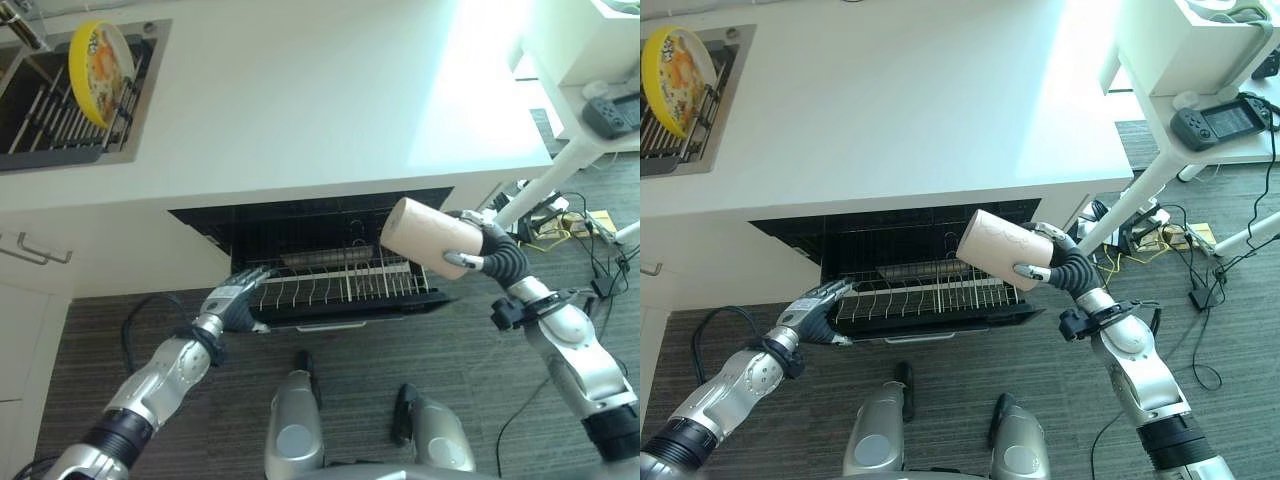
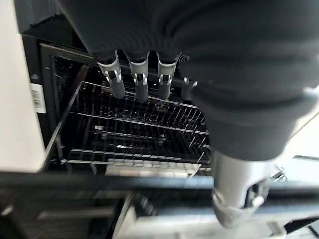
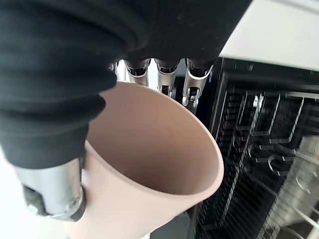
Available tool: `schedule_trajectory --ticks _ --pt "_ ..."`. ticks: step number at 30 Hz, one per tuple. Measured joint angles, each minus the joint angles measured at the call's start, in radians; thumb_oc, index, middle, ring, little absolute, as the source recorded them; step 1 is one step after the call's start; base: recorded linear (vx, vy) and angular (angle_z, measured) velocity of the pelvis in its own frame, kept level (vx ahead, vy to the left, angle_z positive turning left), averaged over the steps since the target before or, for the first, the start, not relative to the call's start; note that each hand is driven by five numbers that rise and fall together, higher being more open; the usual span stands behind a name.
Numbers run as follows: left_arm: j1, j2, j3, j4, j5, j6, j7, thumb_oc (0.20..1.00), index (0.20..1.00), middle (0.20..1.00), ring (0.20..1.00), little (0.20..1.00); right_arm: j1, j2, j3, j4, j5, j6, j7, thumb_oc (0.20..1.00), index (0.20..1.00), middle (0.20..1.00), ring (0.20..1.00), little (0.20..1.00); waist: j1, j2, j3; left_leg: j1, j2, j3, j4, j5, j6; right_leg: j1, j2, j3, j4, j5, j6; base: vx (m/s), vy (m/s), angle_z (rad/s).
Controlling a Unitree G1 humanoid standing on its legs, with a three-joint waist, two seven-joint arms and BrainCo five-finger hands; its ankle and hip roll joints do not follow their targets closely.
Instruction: Place the dishes in the dishwasher.
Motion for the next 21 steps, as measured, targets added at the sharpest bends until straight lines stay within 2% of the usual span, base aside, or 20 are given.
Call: schedule_trajectory --ticks 3,5,10,12,14,15,16,17,18,19,20,21 --pt "0.010 0.006 0.012 -0.016 0.016 -0.003 -0.047 1.000 1.000 1.000 1.000 1.000 -0.021 -0.009 0.011 0.009 -0.020 0.008 0.002 0.200 0.200 0.200 0.200 0.200 0.026 -0.008 -0.001 0.029 0.007 -0.001 0.000 -0.002 -0.002 0.045 0.007 -0.010 -0.020 0.001 0.000 0.12 -0.107 0.04" --pt "0.012 0.058 0.010 -0.075 0.040 -0.019 -0.138 1.000 1.000 1.000 1.000 1.000 -0.075 -0.047 0.055 0.040 -0.039 0.043 0.014 0.200 0.200 0.200 0.200 0.200 0.048 -0.032 -0.007 0.029 0.019 0.003 0.030 -0.015 -0.008 0.072 0.015 -0.012 -0.049 0.003 0.004 0.16 -0.078 -0.01" --pt "0.011 0.119 0.000 -0.084 0.040 -0.034 -0.251 1.000 1.000 1.000 1.000 1.000 -0.087 -0.047 0.113 0.049 -0.061 0.066 0.022 0.200 0.200 0.200 0.200 0.200 0.062 -0.059 -0.018 0.048 0.018 0.004 0.055 -0.036 0.000 0.142 0.018 -0.031 -0.126 0.037 0.018 0.11 -0.047 0.03" --pt "0.012 0.122 -0.029 -0.084 0.041 -0.051 -0.287 1.000 1.000 1.000 1.000 1.000 -0.098 -0.047 0.116 0.067 -0.075 0.067 0.024 0.200 0.200 0.200 0.200 0.200 0.076 -0.062 -0.020 0.056 0.020 0.004 0.111 -0.036 0.000 0.201 0.019 -0.034 -0.176 0.057 0.032 0.14 -0.036 -0.01" --pt "0.022 0.122 -0.032 -0.084 0.041 -0.056 -0.305 1.000 1.000 1.000 1.000 1.000 -0.115 -0.046 0.117 0.085 -0.077 0.081 0.018 0.200 0.200 0.200 0.200 0.200 0.086 -0.069 -0.027 0.021 0.034 0.000 0.213 -0.035 -0.002 0.253 0.023 -0.034 -0.226 0.063 0.019 0.14 -0.047 0.01" --pt "0.039 0.123 -0.033 -0.084 0.041 -0.060 -0.317 1.000 1.000 1.000 1.000 1.000 -0.116 -0.043 0.117 0.101 -0.077 0.086 0.017 0.200 0.200 0.200 0.200 0.200 0.089 -0.081 -0.057 -0.019 0.041 -0.001 0.214 -0.056 -0.030 0.261 0.020 -0.034 -0.249 0.066 0.021 0.13 -0.047 0.05" --pt "0.040 0.123 -0.035 -0.083 0.041 -0.061 -0.323 1.000 1.000 1.000 1.000 1.000 -0.118 -0.044 0.115 0.117 -0.077 0.089 0.013 0.200 0.200 0.200 0.200 0.200 0.091 -0.086 -0.060 -0.019 0.047 -0.004 0.166 -0.055 -0.030 0.273 0.018 -0.034 -0.258 0.067 0.023 0.09 -0.033 0.02" --pt "0.044 0.123 -0.045 -0.084 0.043 -0.061 -0.325 1.000 1.000 1.000 1.000 1.000 -0.118 -0.044 0.115 0.133 -0.077 0.094 0.009 0.200 0.200 0.200 0.200 0.200 0.096 -0.080 -0.070 -0.012 0.060 -0.004 0.082 -0.030 -0.032 0.285 0.018 -0.036 -0.263 0.063 0.043 0.08 -0.041 -0.05" --pt "0.047 0.134 -0.058 -0.079 0.047 -0.057 -0.330 1.000 1.000 1.000 1.000 1.000 -0.115 -0.020 0.118 0.150 -0.077 0.107 0.010 0.200 0.200 0.200 0.200 0.200 0.095 -0.098 -0.082 -0.005 0.050 0.013 0.061 -0.010 0.010 0.286 -0.002 -0.032 -0.261 0.059 0.073 0.03 -0.026 -0.09" --pt "0.049 0.160 -0.062 -0.080 0.047 -0.056 -0.332 1.000 1.000 1.000 1.000 1.000 -0.111 -0.016 0.157 0.149 -0.077 0.112 0.011 0.200 0.200 0.200 0.200 0.200 0.102 -0.132 -0.094 -0.010 0.026 0.029 0.072 -0.020 0.025 0.288 -0.024 -0.038 -0.283 0.079 0.089 0.00 0.000 0.00" --pt "0.039 0.177 -0.062 -0.080 0.048 -0.055 -0.332 1.000 1.000 1.000 1.000 1.000 -0.111 -0.009 0.172 0.150 -0.077 0.112 0.013 0.200 0.200 0.200 0.200 0.200 0.104 -0.140 -0.091 -0.017 0.020 0.028 0.096 -0.021 0.034 0.310 -0.023 -0.058 -0.330 0.114 0.091 -0.12 0.000 -0.02" --pt "0.023 0.200 -0.062 -0.082 0.048 -0.055 -0.332 1.000 1.000 1.000 1.000 1.000 -0.118 0.006 0.187 0.149 -0.077 0.112 0.013 0.200 0.200 0.200 0.200 0.200 0.105 -0.140 -0.089 -0.019 0.012 0.028 0.102 -0.026 0.041 0.343 -0.022 -0.077 -0.395 0.156 0.107 -0.17 0.010 0.02"
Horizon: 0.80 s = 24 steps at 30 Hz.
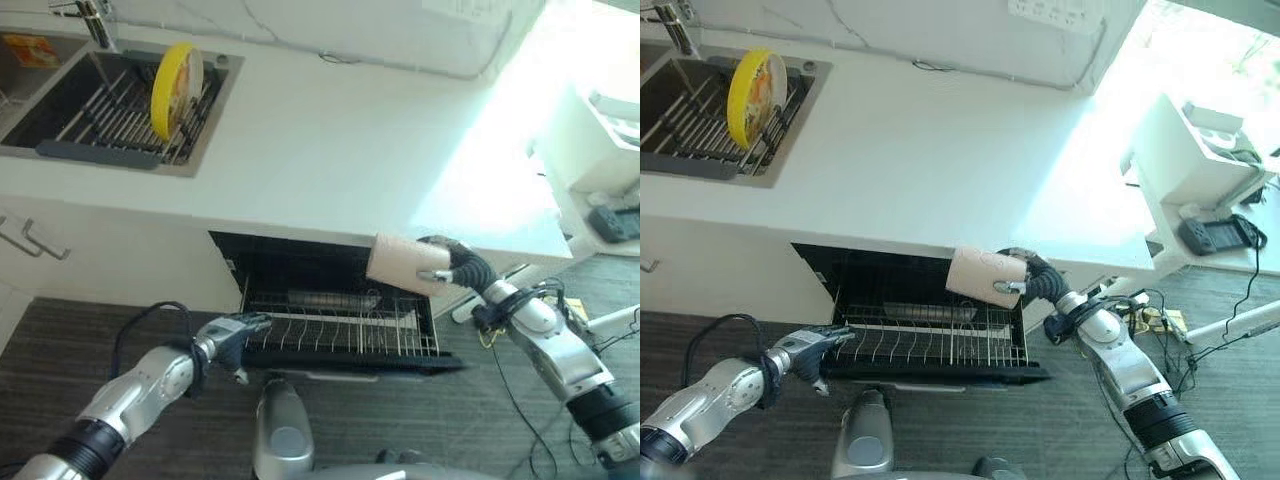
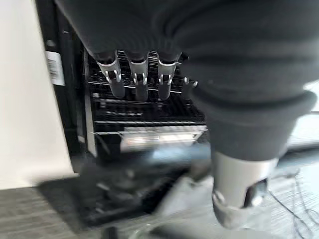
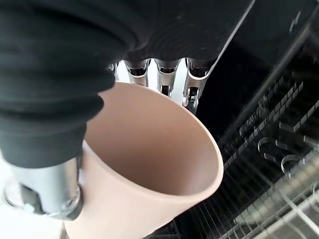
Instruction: Place the dishes in the dishwasher.
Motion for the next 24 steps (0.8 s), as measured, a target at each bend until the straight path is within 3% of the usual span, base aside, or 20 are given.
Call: schedule_trajectory --ticks 2,4,6,18,24 --pt "-0.032 0.007 -0.008 -0.001 -0.002 0.001 0.008 1.000 1.000 1.000 1.000 1.000 -0.017 -0.004 0.001 0.002 0.000 -0.002 -0.006 0.200 0.200 0.200 0.200 0.200 -0.002 0.019 0.013 -0.019 0.004 -0.005 -0.003 0.001 -0.001 -0.007 0.005 -0.008 -0.023 0.005 0.022 -0.17 0.025 -0.02" --pt "-0.033 0.005 -0.017 -0.005 -0.004 0.000 0.011 1.000 1.000 1.000 1.000 1.000 -0.024 -0.008 0.001 0.002 0.000 -0.001 -0.013 0.200 0.200 0.200 0.200 0.200 -0.011 0.058 0.035 -0.028 0.019 -0.010 -0.014 0.005 -0.010 -0.027 0.023 -0.004 -0.022 0.009 0.013 -0.11 0.032 -0.05" --pt "-0.033 0.004 -0.048 -0.006 -0.004 0.003 0.012 1.000 1.000 1.000 1.000 1.000 -0.023 -0.008 0.005 0.017 0.000 -0.002 -0.014 0.200 0.200 0.200 0.200 0.200 -0.025 0.071 0.044 -0.040 0.016 -0.006 -0.057 0.016 -0.040 -0.058 0.019 0.000 -0.020 0.008 0.001 -0.10 0.033 -0.02" --pt "-0.067 -0.007 -0.048 -0.005 -0.004 0.006 0.032 1.000 1.000 1.000 1.000 1.000 -0.013 -0.003 0.038 0.086 -0.021 -0.004 -0.024 0.200 0.200 0.200 0.200 0.200 -0.024 0.068 0.047 -0.067 0.011 -0.005 -0.047 0.029 -0.022 -0.054 0.022 -0.006 -0.058 0.030 0.008 -0.04 0.002 0.00" --pt "-0.114 -0.015 -0.086 -0.022 -0.012 0.006 0.024 1.000 1.000 1.000 1.000 1.000 -0.023 0.006 0.044 0.218 -0.069 -0.011 -0.070 0.200 0.200 0.200 0.200 0.200 -0.026 0.064 0.049 -0.069 0.014 -0.006 -0.049 0.029 -0.022 -0.048 0.027 -0.008 -0.078 0.030 0.007 -0.05 -0.032 0.00"
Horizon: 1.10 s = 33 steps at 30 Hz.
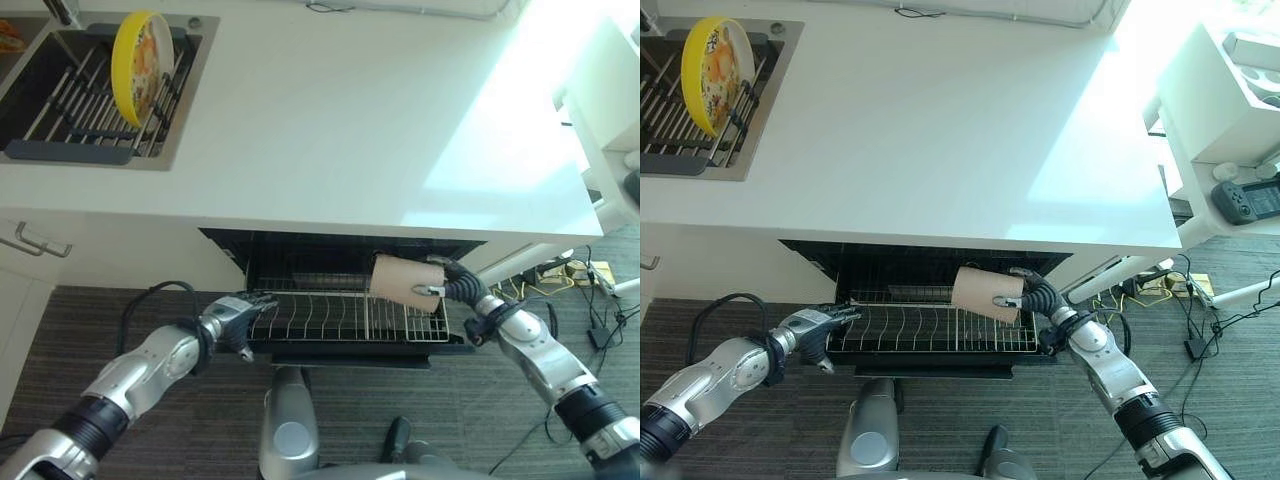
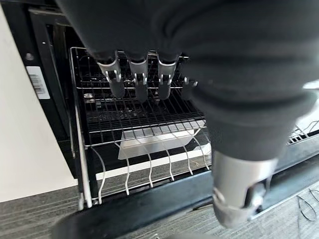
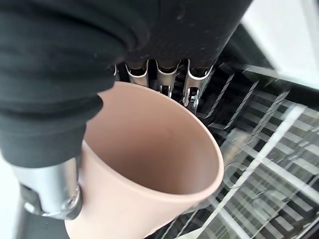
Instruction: Place the dishes in the dishwasher.
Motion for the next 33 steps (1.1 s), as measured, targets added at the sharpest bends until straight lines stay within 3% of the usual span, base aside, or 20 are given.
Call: schedule_trajectory --ticks 11,19,22,33 --pt "-0.192 0.018 -0.119 -0.008 -0.001 -0.002 -0.058 1.000 1.000 1.000 1.000 1.000 -0.271 0.003 0.078 0.263 -0.047 0.029 -0.054 0.200 0.200 0.200 0.200 0.200 0.021 -0.025 0.065 -0.060 0.003 -0.026 0.012 0.005 -0.002 -0.034 0.016 -0.019 -0.008 0.007 -0.007 -0.08 -0.045 0.05" --pt "-0.359 0.029 -0.197 -0.009 -0.022 -0.003 -0.089 1.000 1.000 1.000 1.000 1.000 -0.426 0.004 0.117 0.389 -0.005 0.055 -0.073 0.200 0.200 0.200 0.200 0.200 0.020 0.011 0.144 -0.112 -0.015 -0.022 0.007 0.019 0.012 -0.110 -0.002 -0.008 0.022 0.010 -0.005 -0.13 0.018 -0.02" --pt "-0.394 0.023 -0.219 0.001 -0.040 0.001 -0.088 1.000 1.000 1.000 1.000 1.000 -0.460 0.026 0.114 0.394 0.052 0.051 -0.075 0.200 0.200 0.200 0.200 0.200 -0.005 0.020 0.151 -0.121 -0.038 -0.014 -0.011 0.029 0.027 -0.145 -0.026 0.003 0.043 0.009 0.000 -0.14 0.067 -0.07" --pt "-0.448 -0.037 -0.267 0.038 -0.040 0.031 -0.049 1.000 1.000 1.000 1.000 1.000 -0.527 0.155 0.101 0.478 0.172 0.039 -0.148 0.200 0.200 0.200 0.200 0.200 -0.012 0.041 0.162 -0.140 -0.098 0.004 -0.043 0.042 0.046 -0.238 -0.096 0.028 0.120 -0.012 0.028 -0.10 0.075 -0.02"
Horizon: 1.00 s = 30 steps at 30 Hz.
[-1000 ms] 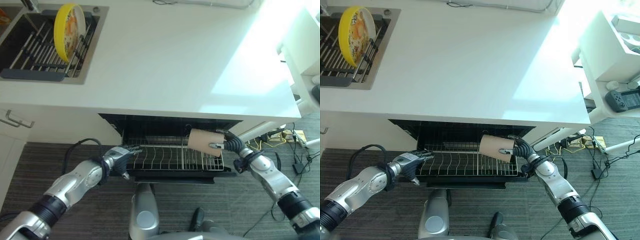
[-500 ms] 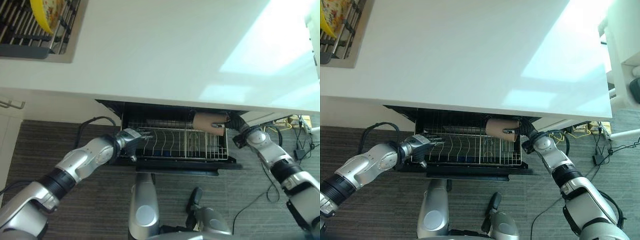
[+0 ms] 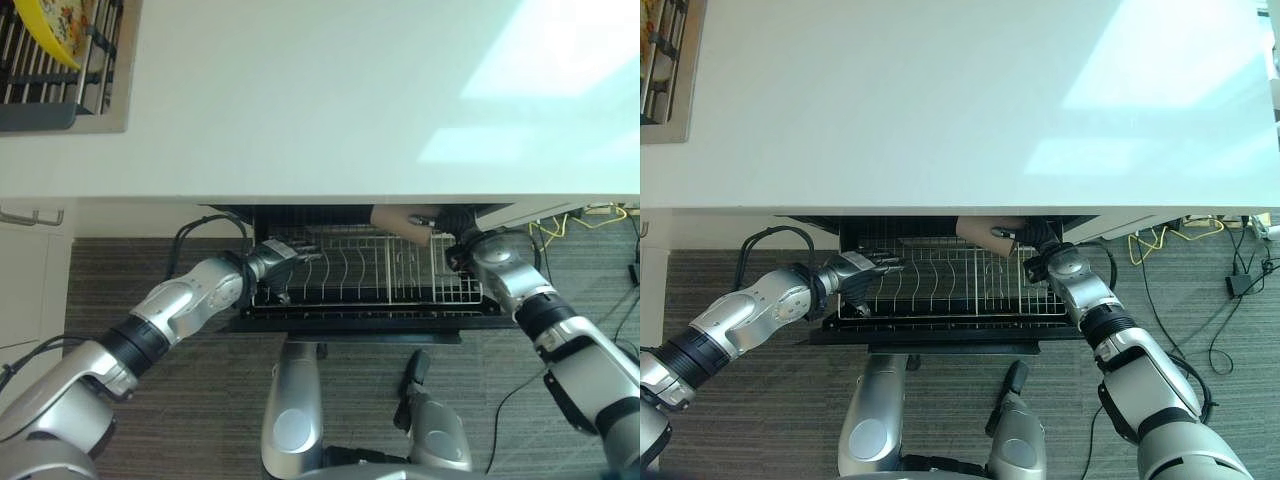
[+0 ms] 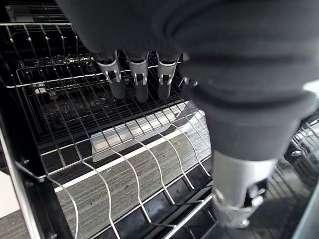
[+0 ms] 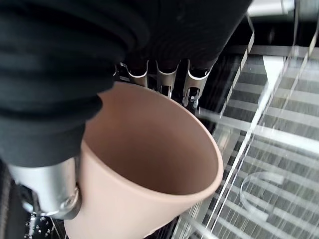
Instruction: Place the dishes in the dishwasher.
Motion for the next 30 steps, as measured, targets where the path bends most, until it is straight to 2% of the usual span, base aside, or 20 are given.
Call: schedule_trajectory --ticks 5,9,12,16,20,24,26,30 --pt "-0.023 -0.035 -0.016 0.019 0.000 0.004 0.023 1.000 1.000 1.000 1.000 1.000 -0.014 0.029 -0.034 0.024 0.121 -0.015 -0.072 0.200 0.200 0.200 0.200 0.200 -0.004 0.021 0.011 0.000 -0.011 0.001 -0.008 0.003 0.005 -0.025 -0.016 0.004 0.043 -0.017 0.005 -0.06 0.085 0.01" --pt "-0.055 -0.069 -0.049 0.034 0.000 0.033 0.040 1.000 1.000 1.000 1.000 1.000 -0.025 0.107 -0.102 0.038 0.273 -0.036 -0.118 0.200 0.200 0.200 0.200 0.200 -0.027 0.026 0.012 -0.032 -0.030 0.001 -0.021 0.011 0.016 -0.117 -0.044 0.032 0.135 -0.047 0.007 -0.03 0.094 -0.04" --pt "-0.062 -0.080 -0.048 0.040 -0.003 0.042 0.060 1.000 1.000 1.000 1.000 1.000 -0.026 0.126 -0.102 0.027 0.294 -0.057 -0.151 0.200 0.200 0.200 0.200 0.200 -0.048 0.032 0.014 -0.043 -0.047 0.002 -0.023 0.014 0.021 -0.156 -0.067 0.047 0.181 -0.060 0.013 -0.01 0.093 -0.02" --pt "-0.057 -0.091 -0.049 0.041 -0.004 0.060 0.080 1.000 1.000 1.000 1.000 1.000 -0.025 0.125 -0.095 0.010 0.301 -0.078 -0.199 0.200 0.200 0.200 0.200 0.200 -0.052 0.045 0.015 -0.047 -0.062 -0.001 -0.033 0.016 0.025 -0.204 -0.089 0.064 0.253 -0.085 0.014 0.01 0.101 -0.02" --pt "-0.050 -0.119 -0.049 0.050 -0.004 0.069 0.116 1.000 1.000 1.000 1.000 1.000 -0.021 0.128 -0.065 0.001 0.307 -0.124 -0.257 0.200 0.200 0.200 0.200 0.200 -0.062 0.064 0.015 -0.070 -0.062 0.004 -0.028 0.021 0.032 -0.269 -0.095 0.091 0.324 -0.110 0.000 0.01 0.103 -0.05" --pt "-0.032 -0.144 -0.049 0.073 0.000 0.092 0.152 1.000 1.000 1.000 1.000 1.000 0.016 0.169 -0.059 -0.030 0.313 -0.153 -0.290 0.200 0.200 0.200 0.200 0.200 -0.082 0.068 0.015 -0.083 -0.060 0.014 -0.025 0.028 0.038 -0.309 -0.099 0.112 0.367 -0.116 0.005 0.00 0.082 -0.07" --pt "-0.023 -0.168 -0.045 0.079 0.000 0.104 0.182 1.000 1.000 1.000 1.000 1.000 0.035 0.185 -0.054 -0.042 0.327 -0.187 -0.315 0.200 0.200 0.200 0.200 0.200 -0.083 0.069 0.015 -0.091 -0.060 0.023 -0.021 0.029 0.039 -0.335 -0.106 0.118 0.392 -0.122 -0.001 0.01 0.093 -0.08" --pt "-0.004 -0.174 -0.046 0.087 0.000 0.119 0.212 1.000 1.000 1.000 1.000 1.000 0.064 0.191 -0.023 -0.071 0.332 -0.222 -0.362 0.200 0.200 0.200 0.200 0.200 -0.101 0.073 0.015 -0.094 -0.059 0.026 -0.012 0.028 0.040 -0.342 -0.108 0.125 0.400 -0.123 -0.001 0.01 0.087 -0.03"
